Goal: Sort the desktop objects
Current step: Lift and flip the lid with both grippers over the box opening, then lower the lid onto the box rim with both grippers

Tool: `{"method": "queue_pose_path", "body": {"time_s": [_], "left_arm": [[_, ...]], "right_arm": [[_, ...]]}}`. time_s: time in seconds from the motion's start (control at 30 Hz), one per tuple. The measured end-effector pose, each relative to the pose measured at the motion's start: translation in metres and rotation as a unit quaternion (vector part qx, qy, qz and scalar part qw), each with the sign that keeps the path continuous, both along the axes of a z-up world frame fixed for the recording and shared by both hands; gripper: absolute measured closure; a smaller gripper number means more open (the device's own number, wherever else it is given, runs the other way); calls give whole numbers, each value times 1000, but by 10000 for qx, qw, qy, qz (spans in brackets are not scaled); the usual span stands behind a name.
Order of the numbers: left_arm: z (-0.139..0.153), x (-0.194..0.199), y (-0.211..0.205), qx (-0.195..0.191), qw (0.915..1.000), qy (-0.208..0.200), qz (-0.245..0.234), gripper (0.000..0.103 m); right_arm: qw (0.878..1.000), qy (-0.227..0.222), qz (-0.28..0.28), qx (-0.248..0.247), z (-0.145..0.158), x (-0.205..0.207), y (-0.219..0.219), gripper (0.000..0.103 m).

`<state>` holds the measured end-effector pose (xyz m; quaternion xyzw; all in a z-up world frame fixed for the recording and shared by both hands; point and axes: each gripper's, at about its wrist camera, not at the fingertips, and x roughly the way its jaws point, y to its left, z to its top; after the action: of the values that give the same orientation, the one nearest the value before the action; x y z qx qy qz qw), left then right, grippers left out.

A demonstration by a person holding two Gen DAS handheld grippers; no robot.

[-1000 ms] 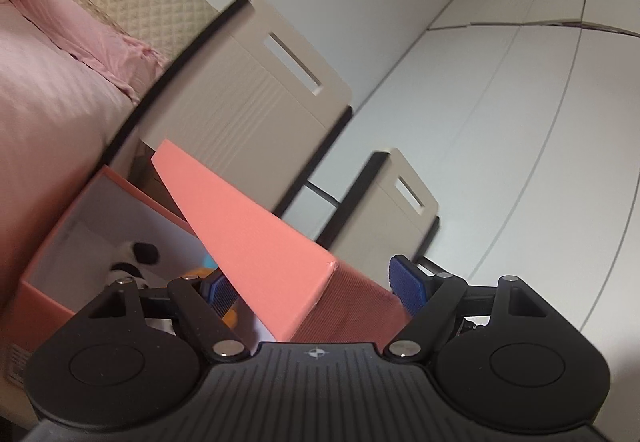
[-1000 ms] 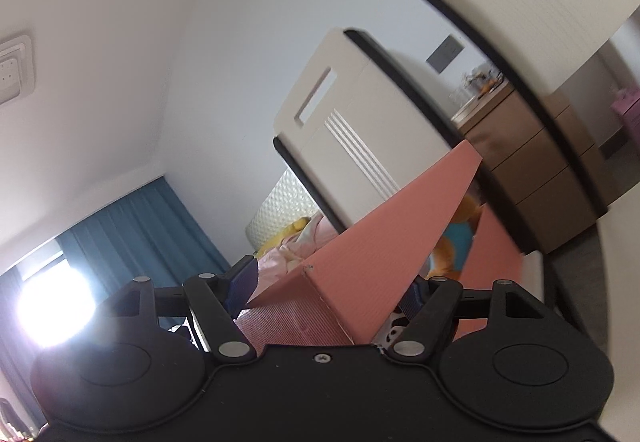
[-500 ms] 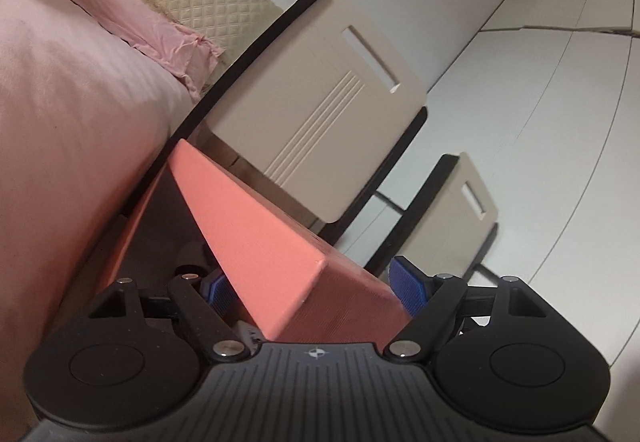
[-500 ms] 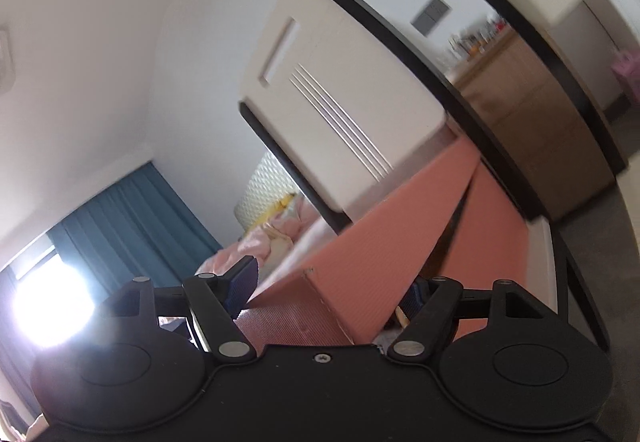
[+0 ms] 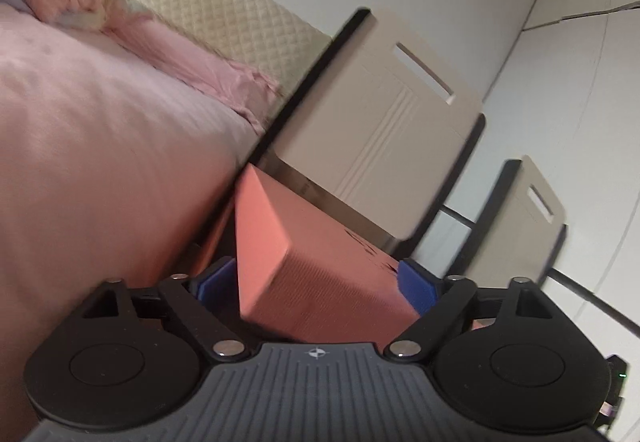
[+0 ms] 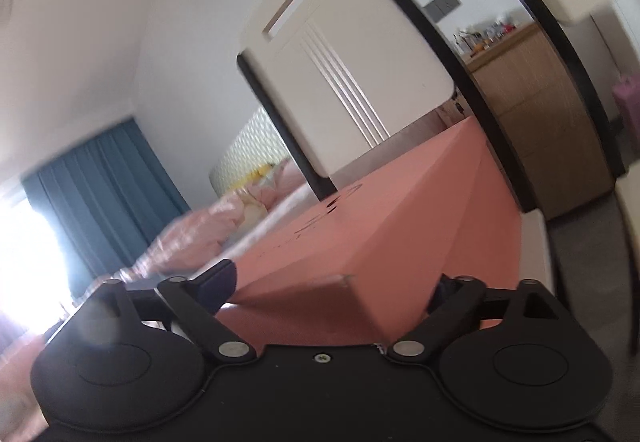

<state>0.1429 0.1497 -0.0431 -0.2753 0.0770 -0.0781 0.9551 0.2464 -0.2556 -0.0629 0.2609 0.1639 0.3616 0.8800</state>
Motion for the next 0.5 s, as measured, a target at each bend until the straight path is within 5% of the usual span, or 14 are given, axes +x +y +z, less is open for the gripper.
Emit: {"method": "queue_pose_path", "body": {"time_s": [0.17,0.3,0.5], "left_arm": [[3,-9,-6,154,9994,-168,245,12],[3,-8,-12,283,9990,-125,333,11],[0,-8,-16,337,9987,-71,383,11]], "right_arm": [[9972,-103,-36,-745,17,-5,11,1],[9948,531,4,-864,15,5,4,0],[9918,459,-202,-1175,19,-6,-16,1]]}}
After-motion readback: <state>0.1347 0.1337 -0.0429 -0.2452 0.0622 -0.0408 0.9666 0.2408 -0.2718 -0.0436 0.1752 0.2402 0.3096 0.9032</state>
